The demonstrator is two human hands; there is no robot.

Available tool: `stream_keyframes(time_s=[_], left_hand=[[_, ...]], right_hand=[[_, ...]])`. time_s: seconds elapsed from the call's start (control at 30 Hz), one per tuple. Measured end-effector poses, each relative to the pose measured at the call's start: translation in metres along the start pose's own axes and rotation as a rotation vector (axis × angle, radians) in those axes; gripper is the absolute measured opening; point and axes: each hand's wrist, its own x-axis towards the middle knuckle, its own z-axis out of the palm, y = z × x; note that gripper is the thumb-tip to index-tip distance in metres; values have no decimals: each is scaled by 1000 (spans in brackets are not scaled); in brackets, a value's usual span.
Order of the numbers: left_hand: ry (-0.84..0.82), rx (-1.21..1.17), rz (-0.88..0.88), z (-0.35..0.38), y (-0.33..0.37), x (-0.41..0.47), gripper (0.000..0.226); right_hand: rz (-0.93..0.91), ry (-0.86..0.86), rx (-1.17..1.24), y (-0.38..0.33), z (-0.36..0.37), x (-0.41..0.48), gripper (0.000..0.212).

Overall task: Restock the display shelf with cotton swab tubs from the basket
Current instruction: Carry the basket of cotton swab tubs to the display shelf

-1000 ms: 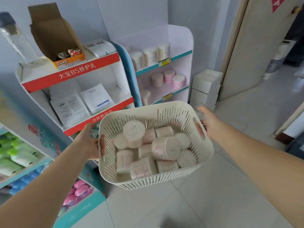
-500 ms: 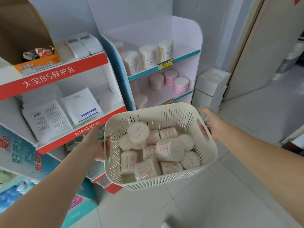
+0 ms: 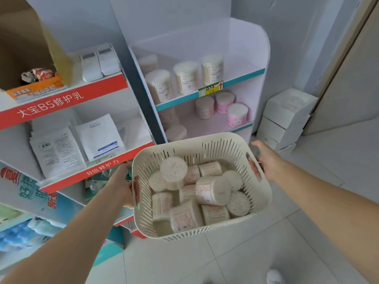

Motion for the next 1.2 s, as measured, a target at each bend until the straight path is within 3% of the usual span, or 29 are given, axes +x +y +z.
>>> stream_keyframes(time_s=[0.37, 0.57, 0.87, 1.1, 1.2], left_hand=[[178, -303, 63, 44, -51, -11, 51], [221, -413, 66, 43, -79, -14, 43], [330, -459, 76, -5, -104, 1, 45], [353, -402, 62, -44, -114, 29, 49], [391, -395, 77, -54, -121, 44, 47]], right_hand=[[13, -259, -208, -65, -28, 59, 41], [35, -344, -319, -80, -16, 68, 39], [78, -397, -368, -43, 20, 76, 42], [139, -324, -313, 14, 46, 93, 53], [168, -331, -316, 36, 51, 102, 45]])
